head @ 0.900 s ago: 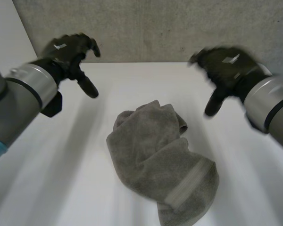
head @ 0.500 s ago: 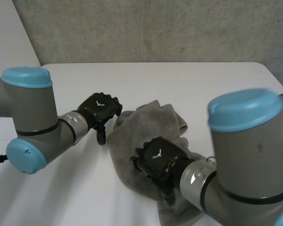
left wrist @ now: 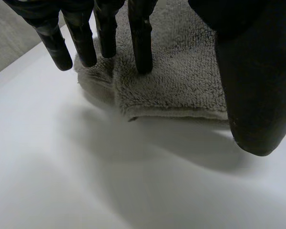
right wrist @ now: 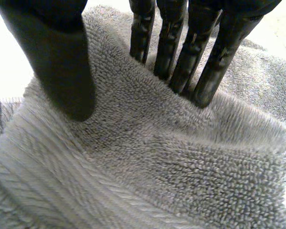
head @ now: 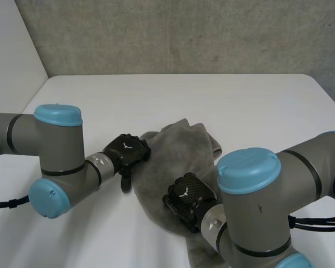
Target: Fold the towel.
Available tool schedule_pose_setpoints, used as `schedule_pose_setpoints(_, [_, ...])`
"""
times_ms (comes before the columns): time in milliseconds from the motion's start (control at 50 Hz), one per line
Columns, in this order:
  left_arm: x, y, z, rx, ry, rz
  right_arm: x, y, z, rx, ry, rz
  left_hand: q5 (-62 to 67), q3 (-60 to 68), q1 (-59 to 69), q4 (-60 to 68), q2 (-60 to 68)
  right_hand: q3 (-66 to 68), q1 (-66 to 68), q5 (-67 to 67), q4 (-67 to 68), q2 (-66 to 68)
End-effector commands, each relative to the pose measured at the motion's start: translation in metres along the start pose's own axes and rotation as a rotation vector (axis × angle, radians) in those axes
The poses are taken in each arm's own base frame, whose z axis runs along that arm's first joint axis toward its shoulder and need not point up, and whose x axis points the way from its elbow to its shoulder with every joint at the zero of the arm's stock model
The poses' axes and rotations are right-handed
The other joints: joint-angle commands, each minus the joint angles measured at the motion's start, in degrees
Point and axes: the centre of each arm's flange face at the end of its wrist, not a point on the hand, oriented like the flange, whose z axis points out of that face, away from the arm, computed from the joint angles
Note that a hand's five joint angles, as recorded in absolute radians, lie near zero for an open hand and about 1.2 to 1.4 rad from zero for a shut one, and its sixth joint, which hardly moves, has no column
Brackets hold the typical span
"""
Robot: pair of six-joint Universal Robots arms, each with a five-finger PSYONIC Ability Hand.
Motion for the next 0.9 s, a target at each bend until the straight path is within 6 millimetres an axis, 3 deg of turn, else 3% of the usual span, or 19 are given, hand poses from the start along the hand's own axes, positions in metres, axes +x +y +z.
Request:
schedule_pose_setpoints(20, [0.004,0.001,0.000,-0.001,0.008,0.002,0.006,-0.001,0.000,0.003,0.018,-0.026,1.2,-0.3,-0.7,-0.1,0.2,27.0,26.9,27.7,27.1,27.1])
schedule_pose_setpoints(140, [0.007,-0.003,0.001,0.023,0.006,0.012,0.023,-0.009,-0.008,0.031,0.067,-0.010,1.3,-0.1,-0.6,0.0,0.3,27.1,27.0,27.8,27.1,27.2])
schedule_pose_setpoints(460, [0.018,-0.008,0.008,0.124,-0.017,0.032,0.031,-0.014,-0.011,0.043,0.094,-0.005,10.2,8.8,8.3,8.9,9.2,27.1,27.0,27.8,27.1,27.2])
schedule_pose_setpoints(560, [0.017,-0.010,0.010,0.154,-0.027,0.011,0.033,-0.017,-0.014,0.053,0.101,-0.004,21.0,19.6,19.1,19.7,20.0,27.1,27.0,27.8,27.1,27.2])
schedule_pose_setpoints(660, [0.017,-0.010,0.012,0.166,-0.017,-0.068,0.039,-0.022,-0.017,0.070,0.120,0.001,40.1,38.7,38.2,38.8,39.1,27.1,27.0,27.8,27.1,27.2])
schedule_pose_setpoints(720, [0.017,-0.009,0.013,0.164,-0.015,-0.081,0.050,-0.020,-0.017,0.067,0.147,0.017,45.4,43.9,43.5,44.1,44.4,27.1,27.0,27.8,27.1,27.2])
schedule_pose_setpoints(800, [0.018,-0.009,0.013,0.164,-0.012,-0.079,0.061,-0.022,-0.021,0.077,0.179,0.035,45.6,44.1,43.7,44.3,44.6,27.1,27.0,27.8,27.1,27.2])
schedule_pose_setpoints(900, [0.019,-0.008,0.013,0.161,-0.003,-0.077,0.076,-0.026,-0.024,0.097,0.218,0.079,35.6,34.2,33.7,34.3,34.6,27.1,27.0,27.8,27.1,27.2])
